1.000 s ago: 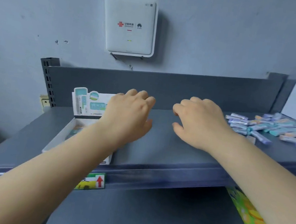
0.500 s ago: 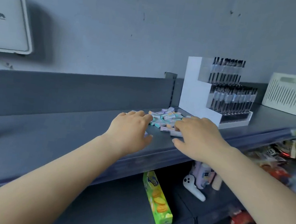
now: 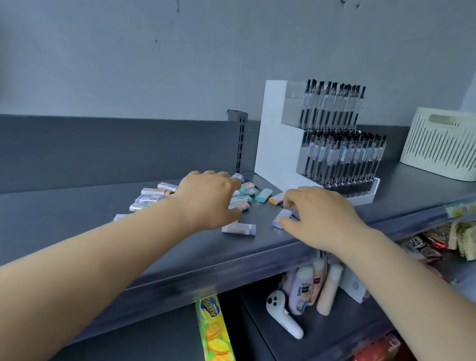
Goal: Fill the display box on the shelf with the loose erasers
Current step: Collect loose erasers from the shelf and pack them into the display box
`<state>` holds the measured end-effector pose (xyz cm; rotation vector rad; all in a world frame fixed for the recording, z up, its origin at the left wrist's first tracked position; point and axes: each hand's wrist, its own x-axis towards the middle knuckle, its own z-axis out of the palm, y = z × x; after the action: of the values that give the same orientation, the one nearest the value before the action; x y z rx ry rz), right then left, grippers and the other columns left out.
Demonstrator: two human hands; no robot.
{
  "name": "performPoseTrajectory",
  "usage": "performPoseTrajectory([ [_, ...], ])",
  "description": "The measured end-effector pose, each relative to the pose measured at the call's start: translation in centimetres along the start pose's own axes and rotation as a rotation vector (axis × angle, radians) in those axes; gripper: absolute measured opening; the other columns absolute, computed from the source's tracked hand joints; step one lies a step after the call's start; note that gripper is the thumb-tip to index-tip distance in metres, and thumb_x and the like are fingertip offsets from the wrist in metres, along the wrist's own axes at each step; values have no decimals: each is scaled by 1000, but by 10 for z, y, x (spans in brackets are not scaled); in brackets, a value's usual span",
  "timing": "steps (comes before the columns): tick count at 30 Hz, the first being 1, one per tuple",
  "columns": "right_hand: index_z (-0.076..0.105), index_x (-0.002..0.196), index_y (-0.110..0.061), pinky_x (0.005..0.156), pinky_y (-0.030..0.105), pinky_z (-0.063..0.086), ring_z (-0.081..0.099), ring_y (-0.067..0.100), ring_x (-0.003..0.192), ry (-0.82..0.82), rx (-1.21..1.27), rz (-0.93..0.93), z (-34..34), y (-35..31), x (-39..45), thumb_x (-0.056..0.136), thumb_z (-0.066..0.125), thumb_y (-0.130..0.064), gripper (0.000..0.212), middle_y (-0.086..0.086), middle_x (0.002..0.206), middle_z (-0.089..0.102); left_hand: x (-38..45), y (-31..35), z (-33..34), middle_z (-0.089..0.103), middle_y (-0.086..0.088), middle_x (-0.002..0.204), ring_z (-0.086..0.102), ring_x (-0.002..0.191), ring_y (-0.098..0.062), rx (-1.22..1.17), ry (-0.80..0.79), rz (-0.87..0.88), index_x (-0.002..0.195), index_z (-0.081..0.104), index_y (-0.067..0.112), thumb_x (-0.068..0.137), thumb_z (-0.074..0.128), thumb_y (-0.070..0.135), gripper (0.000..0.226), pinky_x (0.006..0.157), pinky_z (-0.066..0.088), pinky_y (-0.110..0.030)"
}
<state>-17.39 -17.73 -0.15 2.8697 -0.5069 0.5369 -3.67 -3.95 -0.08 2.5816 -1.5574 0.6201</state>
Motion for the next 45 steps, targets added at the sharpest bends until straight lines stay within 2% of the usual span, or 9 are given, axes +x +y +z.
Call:
performPoseTrajectory([
  [5, 56, 109, -21, 73, 31, 41, 54, 22, 101, -42, 103, 48, 18, 18, 37, 87, 50, -43, 32, -1, 111, 59, 42, -12, 18, 55, 0, 127, 51, 116, -25, 1, -70, 0, 131, 44, 24, 90, 46, 42, 45, 92, 37, -32],
  [10, 56, 110, -19, 69, 30, 41, 48, 18, 87, -110, 126, 63, 36, 30, 76, 87, 51, -40, 31, -5, 88, 47, 85, -29, 36, 56, 1, 125, 54, 111, -23, -19, -136, 25, 128, 48, 23, 91, 46, 32, 38, 91, 35, -32],
  [16, 56, 102, -11, 70, 33, 45, 56, 29, 93, -185, 62, 142, 60, 37, 107, 90, 47, -33, 26, 9, 106, 61, 112, -38, 57, 57, 4, 121, 56, 106, -19, -110, -210, 55, 121, 55, 26, 89, 49, 35, 34, 86, 37, -28],
  [21, 50, 84, -14, 50, 25, 29, 48, 27, 78, -198, -37, 242, 72, 30, 122, 91, 49, -35, 22, 5, 80, 52, 115, -44, 58, 58, 7, 113, 57, 96, -16, -187, -224, 99, 114, 62, 27, 87, 54, 33, 28, 79, 45, -29],
  [28, 63, 91, -14, 53, 22, 35, 61, 25, 85, -215, 108, 339, 74, 30, 131, 79, 58, -18, 13, 4, 93, 65, 111, -45, 59, 52, 9, 93, 53, 83, -14, -301, -263, 128, 104, 65, 23, 85, 60, 24, 20, 72, 44, -26],
  [32, 64, 83, -11, 52, 20, 38, 59, 21, 64, -281, 220, 384, 67, 27, 126, 70, 63, -12, 13, 2, 65, 66, 111, -44, 54, 54, 8, 86, 55, 83, -16, -344, -250, 118, 96, 62, 19, 83, 63, 19, 13, 70, 46, -26],
  [35, 67, 95, -4, 64, 25, 46, 66, 26, 85, -200, 275, 389, 69, 29, 123, 68, 69, -10, 29, 11, 87, 72, 112, -44, 48, 50, 10, 80, 53, 80, -16, -364, -209, 113, 89, 56, 20, 82, 65, 18, 11, 68, 45, -26],
  [38, 63, 103, -4, 74, 27, 47, 61, 25, 101, -102, 386, 349, 68, 35, 118, 72, 69, -7, 31, 9, 106, 68, 112, -45, 38, 53, 5, 85, 50, 78, -14, -380, -162, 96, 99, 61, 15, 83, 66, 20, 18, 70, 44, -24],
  [45, 70, 92, -15, 57, 12, 41, 53, 6, 65, 97, 782, 245, 53, 31, 102, 74, 71, -9, 19, -7, 74, 60, 99, -53, 14, 64, -2, 85, 55, 72, -12, -412, -86, 13, 92, 69, 15, 81, 68, 22, 13, 64, 45, -20],
])
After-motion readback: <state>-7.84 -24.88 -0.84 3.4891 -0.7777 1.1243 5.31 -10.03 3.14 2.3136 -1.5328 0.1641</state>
